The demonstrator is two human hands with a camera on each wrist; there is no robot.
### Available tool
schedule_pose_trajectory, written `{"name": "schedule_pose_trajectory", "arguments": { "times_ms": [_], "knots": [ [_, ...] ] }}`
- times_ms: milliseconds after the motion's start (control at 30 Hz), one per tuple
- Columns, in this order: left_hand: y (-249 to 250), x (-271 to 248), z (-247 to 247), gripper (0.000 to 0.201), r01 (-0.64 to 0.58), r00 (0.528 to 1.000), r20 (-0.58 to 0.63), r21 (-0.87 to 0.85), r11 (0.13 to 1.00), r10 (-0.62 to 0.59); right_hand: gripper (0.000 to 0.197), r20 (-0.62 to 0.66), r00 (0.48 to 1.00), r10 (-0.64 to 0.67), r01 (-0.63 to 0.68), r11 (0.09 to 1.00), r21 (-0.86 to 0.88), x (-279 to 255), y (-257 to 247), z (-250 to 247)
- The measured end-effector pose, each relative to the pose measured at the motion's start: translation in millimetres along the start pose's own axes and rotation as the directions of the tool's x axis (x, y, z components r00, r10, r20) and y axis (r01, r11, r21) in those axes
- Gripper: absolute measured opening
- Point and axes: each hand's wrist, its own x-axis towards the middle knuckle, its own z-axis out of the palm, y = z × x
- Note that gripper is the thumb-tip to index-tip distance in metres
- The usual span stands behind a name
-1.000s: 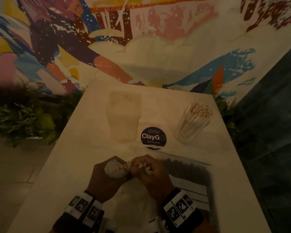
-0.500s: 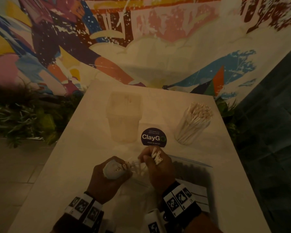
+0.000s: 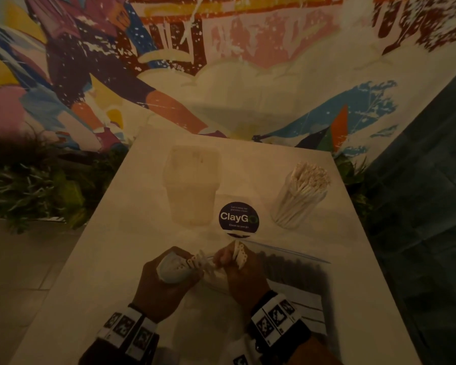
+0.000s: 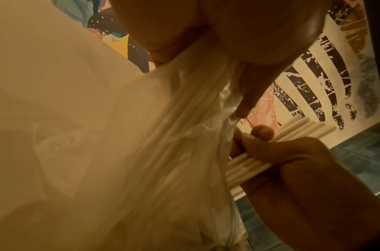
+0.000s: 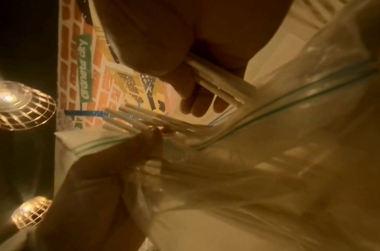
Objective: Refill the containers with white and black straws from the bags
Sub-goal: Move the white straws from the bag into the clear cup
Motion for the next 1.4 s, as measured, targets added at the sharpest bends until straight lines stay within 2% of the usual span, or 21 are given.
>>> {"name": "schedule_pose_trajectory", "arguments": {
  "times_ms": [133,367,567,700,800,900,933,1033,1100,1167,1267,1400],
  "knots": [
    [1.2,-1.4,1.4,0.027,0.016,1.0,-0.016,-0.04,0.999,-0.016,0.03,0.002,1.0,0.001,-0.002,1.0,0.027,-3.8,2.3,0.8],
    [-0.7,-2.4,0.7,0.026,0.015,0.999,-0.029,-0.036,0.999,-0.016,0.014,-0.106,0.99,-0.089,0.09,0.996,0.004,-6.3,-21.3,-0.7],
    [1.1,-2.6,1.3,0.025,0.012,0.999,-0.035,-0.083,0.996,-0.015,0.009,-0.232,0.958,-0.171,0.194,0.978,0.081,-0.3,-52.4,-14.7],
    [1.0,-3.1,1.0,0.026,0.018,1.0,-0.023,-0.105,0.994,-0.021,0.011,-0.336,0.91,-0.241,0.294,0.949,0.116,6.8,-77.2,-29.6],
    [1.4,-3.5,0.7,0.027,0.021,1.0,-0.021,-0.111,0.994,-0.023,0.01,-0.423,0.884,-0.198,0.274,0.953,0.126,19.2,-87.2,-47.2],
    [0.8,-3.7,0.5,0.026,0.035,0.999,-0.031,-0.102,0.994,-0.039,0.012,-0.518,0.839,-0.168,0.233,0.97,0.062,36.1,-101.3,-70.2],
    [0.5,-4.0,0.4,0.026,0.041,0.998,-0.033,-0.1,0.994,-0.045,0.014,-0.562,0.814,-0.145,0.216,0.974,0.062,42.9,-108.1,-79.0],
    [0.8,-6.0,-0.2,0.027,0.064,0.997,-0.04,-0.095,0.993,-0.068,0.041,-0.664,0.735,-0.138,0.258,0.962,0.086,65.5,-135.3,-106.4],
    [1.6,-6.9,-0.7,0.027,0.071,0.996,-0.045,-0.086,0.994,-0.075,0.038,-0.741,0.652,-0.16,0.347,0.932,0.104,81.9,-151.1,-126.3],
    [2.1,-6.6,-0.9,0.028,0.074,0.995,-0.055,-0.096,0.993,-0.079,0.039,-0.775,0.601,-0.195,0.419,0.903,0.099,98.0,-165.9,-143.5],
    [2.6,-4.8,-0.8,0.03,0.056,0.996,-0.056,-0.111,0.992,-0.062,0.054,-0.776,0.585,-0.235,0.474,0.876,0.091,120.3,-173.6,-161.0],
    [2.4,-4.4,-0.6,0.03,0.062,0.995,-0.061,-0.15,0.987,-0.072,0.047,-0.768,0.589,-0.251,0.357,0.934,-0.031,141.5,-159.2,-169.2]
  ]
}}
